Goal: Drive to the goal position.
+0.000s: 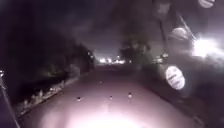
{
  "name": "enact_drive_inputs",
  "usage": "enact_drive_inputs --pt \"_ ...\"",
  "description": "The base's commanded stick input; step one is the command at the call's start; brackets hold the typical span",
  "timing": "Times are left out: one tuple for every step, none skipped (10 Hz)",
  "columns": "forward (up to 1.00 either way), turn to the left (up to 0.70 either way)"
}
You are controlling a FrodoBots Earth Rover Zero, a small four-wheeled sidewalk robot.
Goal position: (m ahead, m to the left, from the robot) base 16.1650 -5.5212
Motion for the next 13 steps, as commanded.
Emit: enact_drive_inputs --pt "0.50 0.00" --pt "0.50 0.00" --pt "0.50 0.00" --pt "0.50 0.00" --pt "0.50 0.00" --pt "0.50 0.00" --pt "0.50 0.00" --pt "0.50 0.00" --pt "0.50 0.00" --pt "0.50 0.00" --pt "0.50 0.00" --pt "0.50 0.00" --pt "0.50 0.00"
